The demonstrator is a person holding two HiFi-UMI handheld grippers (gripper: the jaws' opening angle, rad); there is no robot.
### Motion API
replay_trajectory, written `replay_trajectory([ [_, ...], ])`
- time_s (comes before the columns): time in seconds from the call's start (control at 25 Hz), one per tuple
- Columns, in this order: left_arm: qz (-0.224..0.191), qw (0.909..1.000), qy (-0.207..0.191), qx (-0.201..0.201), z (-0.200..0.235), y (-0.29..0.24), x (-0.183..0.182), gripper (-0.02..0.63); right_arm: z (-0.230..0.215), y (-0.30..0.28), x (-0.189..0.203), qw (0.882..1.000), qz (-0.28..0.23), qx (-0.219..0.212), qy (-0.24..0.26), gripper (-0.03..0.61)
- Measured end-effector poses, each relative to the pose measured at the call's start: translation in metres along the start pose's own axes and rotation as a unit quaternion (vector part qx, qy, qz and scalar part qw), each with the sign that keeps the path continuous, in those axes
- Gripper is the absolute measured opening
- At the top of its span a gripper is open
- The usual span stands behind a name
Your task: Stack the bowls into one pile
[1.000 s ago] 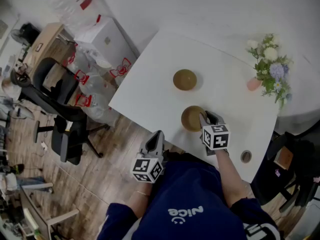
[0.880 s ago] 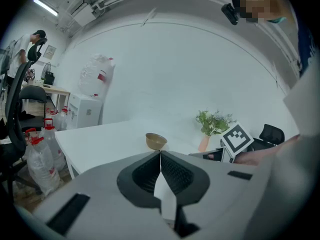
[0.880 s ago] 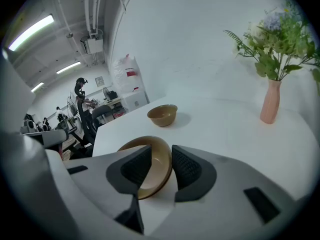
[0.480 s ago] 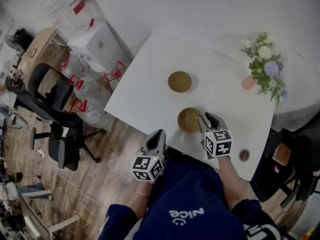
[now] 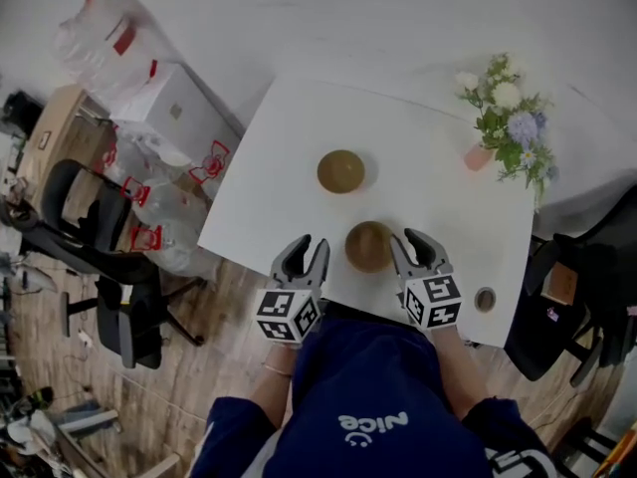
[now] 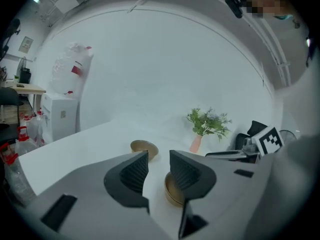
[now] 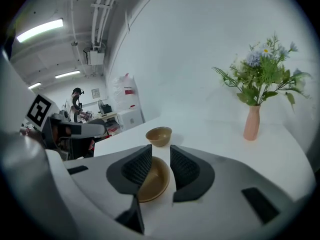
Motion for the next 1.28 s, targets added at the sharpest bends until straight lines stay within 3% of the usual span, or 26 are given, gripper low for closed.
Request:
replay_trajectory([
  [0.32, 0.021, 0.9997, -0.010, 0.001, 0.018, -0.056, -0.035, 0.130, 0.003, 0.016, 0.002, 0.999, -0.014, 0.031, -0.029, 0.115],
  [0.56, 0.046, 0.9988, 0.018, -0.005, 0.039, -0.095, -0.047, 0.130, 0.012, 0.025, 0.010, 0.997, -0.009, 0.057, -0.042, 0.112],
  [0.92, 0.100, 0.9949, 0.000, -0.013, 0.066, -0.144, -0.045, 0.130, 0.022, 0.032, 0.013, 0.994, -0.009, 0.093, -0.056, 0.106],
  [1.28, 0.159, 0.9870, 0.017, -0.016, 0.090, -0.187, -0.035, 0.130, 0.024, 0.040, 0.026, 0.989, 0.013, 0.126, -0.076, 0.106],
])
Point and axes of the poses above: the fingertips, and each gripper's own axes: y backward along the fingers, z to its left, x out of its underside, the point moved 3 cm from there along y, backward along the fingers, and after that the axes turned 14 degrees about y, right-handed, at the moved point
